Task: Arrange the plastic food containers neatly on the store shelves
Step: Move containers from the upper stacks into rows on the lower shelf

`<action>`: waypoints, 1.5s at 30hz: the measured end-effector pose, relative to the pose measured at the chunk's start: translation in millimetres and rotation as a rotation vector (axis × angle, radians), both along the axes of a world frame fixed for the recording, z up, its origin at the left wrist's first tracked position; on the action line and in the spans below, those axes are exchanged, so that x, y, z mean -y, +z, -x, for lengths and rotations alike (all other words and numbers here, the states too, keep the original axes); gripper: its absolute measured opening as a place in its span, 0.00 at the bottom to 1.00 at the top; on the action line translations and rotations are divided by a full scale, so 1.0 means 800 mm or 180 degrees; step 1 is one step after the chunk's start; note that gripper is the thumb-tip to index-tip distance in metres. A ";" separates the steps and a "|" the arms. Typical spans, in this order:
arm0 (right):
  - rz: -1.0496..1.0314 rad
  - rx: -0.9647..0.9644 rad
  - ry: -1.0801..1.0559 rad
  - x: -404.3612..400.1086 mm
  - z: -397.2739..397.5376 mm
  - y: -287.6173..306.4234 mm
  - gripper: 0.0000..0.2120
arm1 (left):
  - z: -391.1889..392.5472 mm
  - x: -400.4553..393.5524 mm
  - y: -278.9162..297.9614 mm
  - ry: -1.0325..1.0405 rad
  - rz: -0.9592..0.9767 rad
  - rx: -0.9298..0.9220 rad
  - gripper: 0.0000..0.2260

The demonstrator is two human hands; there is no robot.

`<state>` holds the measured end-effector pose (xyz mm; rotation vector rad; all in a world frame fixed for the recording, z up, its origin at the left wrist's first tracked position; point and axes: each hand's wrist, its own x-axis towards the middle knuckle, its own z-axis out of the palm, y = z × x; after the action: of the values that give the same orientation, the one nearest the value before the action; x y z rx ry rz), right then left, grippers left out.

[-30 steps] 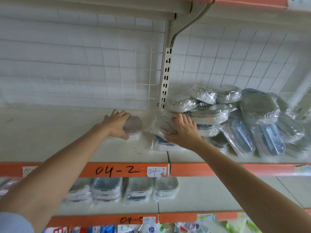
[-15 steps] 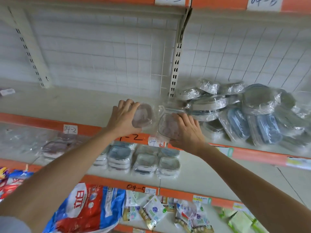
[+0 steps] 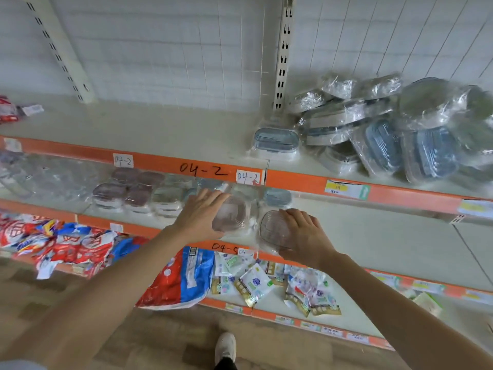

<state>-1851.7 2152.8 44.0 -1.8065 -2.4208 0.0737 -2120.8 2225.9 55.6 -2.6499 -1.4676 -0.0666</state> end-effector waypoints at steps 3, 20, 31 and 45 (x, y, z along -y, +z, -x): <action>0.0221 -0.0121 -0.0104 0.000 -0.005 -0.027 0.42 | -0.006 0.006 -0.030 0.0032 0.0311 0.0067 0.43; -0.0518 -0.0150 -0.0736 -0.134 -0.020 -0.189 0.36 | -0.057 -0.137 -0.192 0.0259 -0.0180 0.0547 0.41; -0.1026 -0.0386 -0.1048 -0.271 -0.041 -0.231 0.33 | -0.098 -0.283 -0.236 0.0079 -0.0330 0.0845 0.38; -0.1038 -0.0286 -0.0898 -0.321 -0.047 -0.275 0.25 | -0.108 -0.302 -0.280 -0.0063 -0.0785 0.1203 0.23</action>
<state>-1813.9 2409.5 -176.1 -1.9169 -1.9577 -0.2452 -2034.8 2467.8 -168.6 -2.5415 -1.4157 -0.7359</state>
